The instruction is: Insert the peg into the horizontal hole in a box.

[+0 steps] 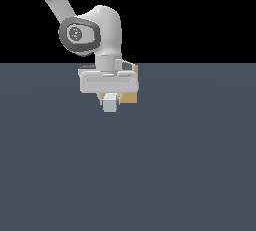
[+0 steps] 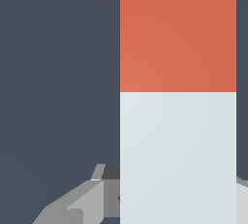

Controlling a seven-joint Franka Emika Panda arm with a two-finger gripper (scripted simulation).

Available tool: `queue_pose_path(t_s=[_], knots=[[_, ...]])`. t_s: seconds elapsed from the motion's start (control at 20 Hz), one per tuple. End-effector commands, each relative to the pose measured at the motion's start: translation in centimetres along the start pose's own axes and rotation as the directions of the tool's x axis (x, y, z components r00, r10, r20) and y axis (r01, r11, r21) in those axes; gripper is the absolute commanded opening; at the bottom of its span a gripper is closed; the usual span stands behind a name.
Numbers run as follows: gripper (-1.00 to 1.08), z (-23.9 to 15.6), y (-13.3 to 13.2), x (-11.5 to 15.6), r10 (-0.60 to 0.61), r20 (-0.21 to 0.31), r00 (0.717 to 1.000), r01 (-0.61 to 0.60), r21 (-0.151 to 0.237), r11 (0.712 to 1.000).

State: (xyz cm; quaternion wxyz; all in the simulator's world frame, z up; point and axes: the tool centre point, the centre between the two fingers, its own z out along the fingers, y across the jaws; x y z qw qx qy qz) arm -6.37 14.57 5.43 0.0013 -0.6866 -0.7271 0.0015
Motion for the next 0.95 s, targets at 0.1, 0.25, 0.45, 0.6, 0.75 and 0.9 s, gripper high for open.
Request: queue_pose_path(t_s=[0.1, 0.25, 0.45, 0.6, 0.75, 0.9], knots=[[-1.0, -0.2, 0.0, 1.6, -0.001, -0.001, 1.0, 0.001, -0.004, 1.0], [-1.0, -0.2, 0.0, 3.6, -0.001, -0.001, 1.0, 0.001, -0.005, 1.0], [-1.0, -0.3, 0.0, 6.8, -0.001, -0.002, 1.0, 0.001, -0.005, 1.0], [-1.0, -0.3, 0.0, 8.5, -0.001, -0.002, 1.0, 0.001, -0.006, 1.0], [-1.0, -0.3, 0.1, 9.5, -0.001, -0.002, 1.0, 0.001, -0.007, 1.0], [-1.0, -0.3, 0.2, 9.8, -0.001, -0.002, 1.0, 0.001, -0.007, 1.0]])
